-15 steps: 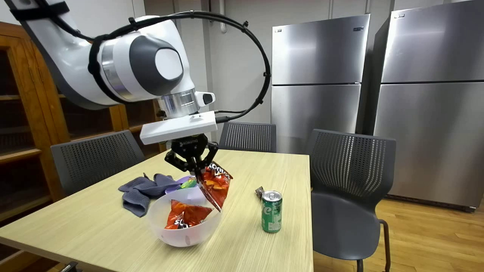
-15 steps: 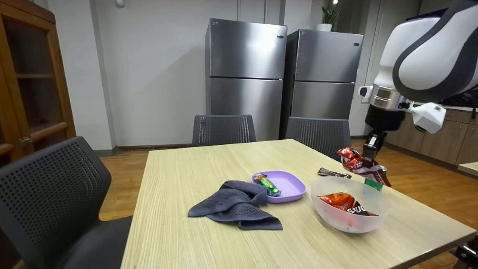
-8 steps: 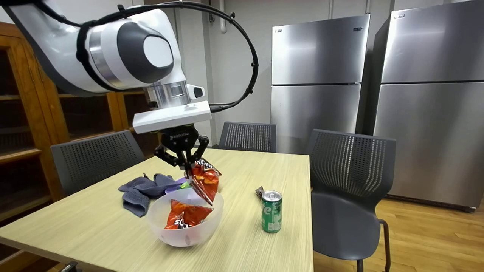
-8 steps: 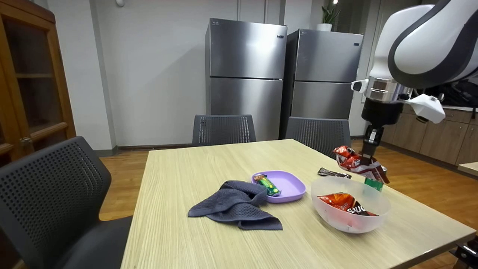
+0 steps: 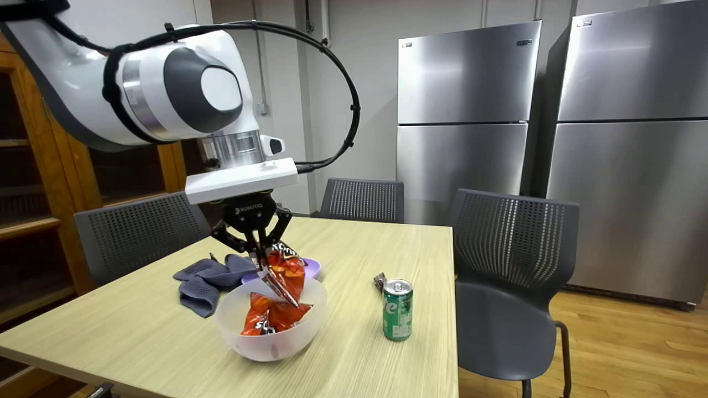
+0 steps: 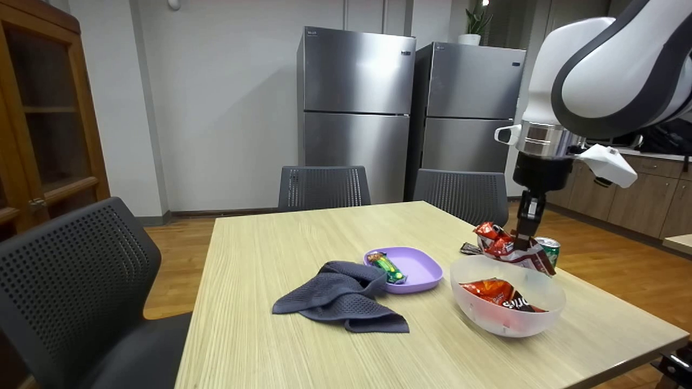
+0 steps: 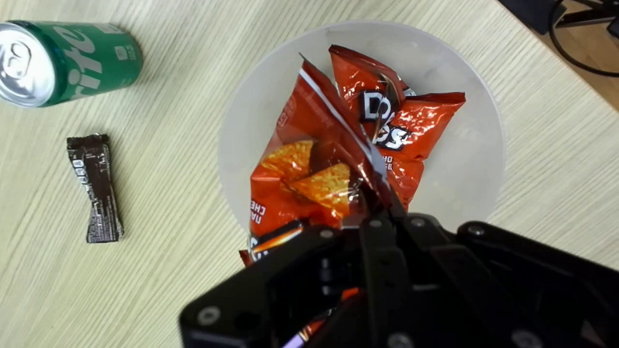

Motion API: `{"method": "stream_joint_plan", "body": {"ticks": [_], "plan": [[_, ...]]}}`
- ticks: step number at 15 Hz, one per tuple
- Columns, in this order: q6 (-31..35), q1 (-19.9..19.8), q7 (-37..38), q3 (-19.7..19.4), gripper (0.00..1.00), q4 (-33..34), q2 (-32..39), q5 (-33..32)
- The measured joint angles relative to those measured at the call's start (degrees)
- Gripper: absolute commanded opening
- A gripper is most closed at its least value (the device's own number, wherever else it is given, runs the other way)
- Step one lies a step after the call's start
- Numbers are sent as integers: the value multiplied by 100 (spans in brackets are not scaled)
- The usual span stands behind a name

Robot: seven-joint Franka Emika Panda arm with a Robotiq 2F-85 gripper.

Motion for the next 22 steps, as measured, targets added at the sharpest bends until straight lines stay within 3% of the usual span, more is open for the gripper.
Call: {"method": "stream_joint_plan", "body": {"ticks": [5, 6, 7, 10, 18, 22], "plan": [[349, 0, -28, 84, 1, 0, 337, -47], [392, 0, -28, 90, 7, 0, 401, -53], [427, -1, -28, 91, 29, 0, 459, -64], [460, -14, -29, 92, 40, 1, 566, -81], [520, -227, -27, 85, 99, 12, 578, -89], [559, -415, -22, 63, 100, 23, 577, -89]]}}
